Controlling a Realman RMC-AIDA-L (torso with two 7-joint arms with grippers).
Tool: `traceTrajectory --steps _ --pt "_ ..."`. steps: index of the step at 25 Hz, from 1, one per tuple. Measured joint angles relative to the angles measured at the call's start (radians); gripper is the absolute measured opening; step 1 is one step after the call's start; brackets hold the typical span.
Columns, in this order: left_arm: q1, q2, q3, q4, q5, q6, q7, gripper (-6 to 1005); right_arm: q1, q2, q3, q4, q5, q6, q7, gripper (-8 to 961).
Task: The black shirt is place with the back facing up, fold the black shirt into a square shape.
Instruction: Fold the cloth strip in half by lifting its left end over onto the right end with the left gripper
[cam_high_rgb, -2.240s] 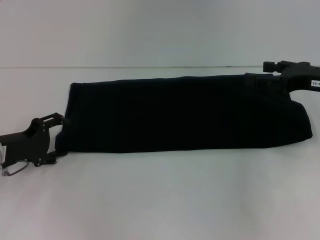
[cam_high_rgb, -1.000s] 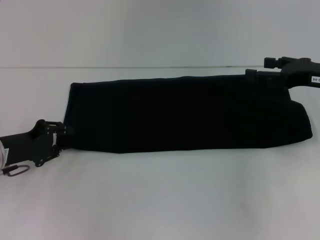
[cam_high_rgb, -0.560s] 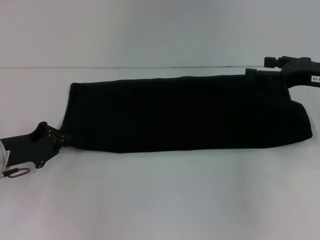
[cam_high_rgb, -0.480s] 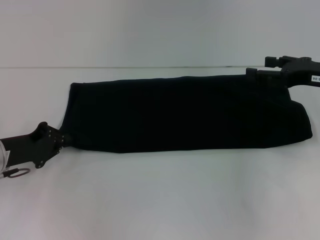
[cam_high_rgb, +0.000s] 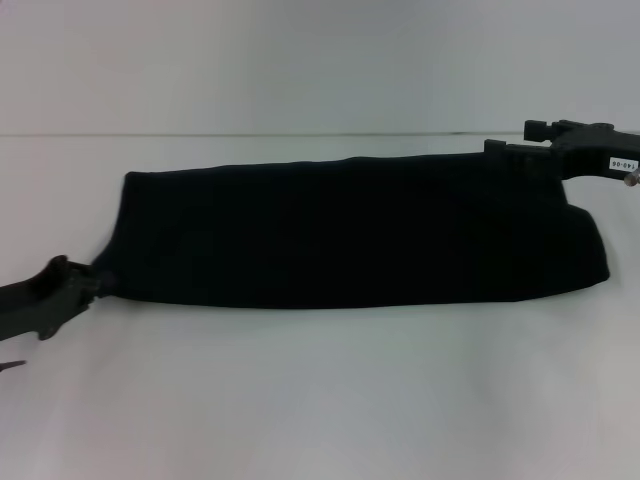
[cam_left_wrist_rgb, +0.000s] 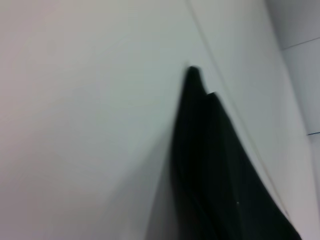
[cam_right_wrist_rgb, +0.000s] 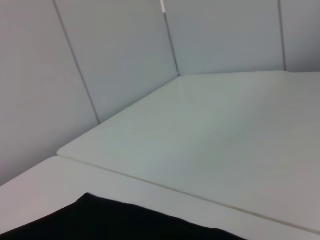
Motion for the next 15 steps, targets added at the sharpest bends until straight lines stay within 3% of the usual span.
traceTrajectory --steps 4,15 --pt "0.035 0.008 -0.072 0.024 -0.001 0.053 0.104 37 -0.004 0.015 0.0 0.009 0.028 0.022 0.001 905" --pt "0.143 0.029 -0.079 0.197 0.008 0.095 0.176 38 -0.005 0.044 -0.001 0.024 0.116 0.061 0.002 901"
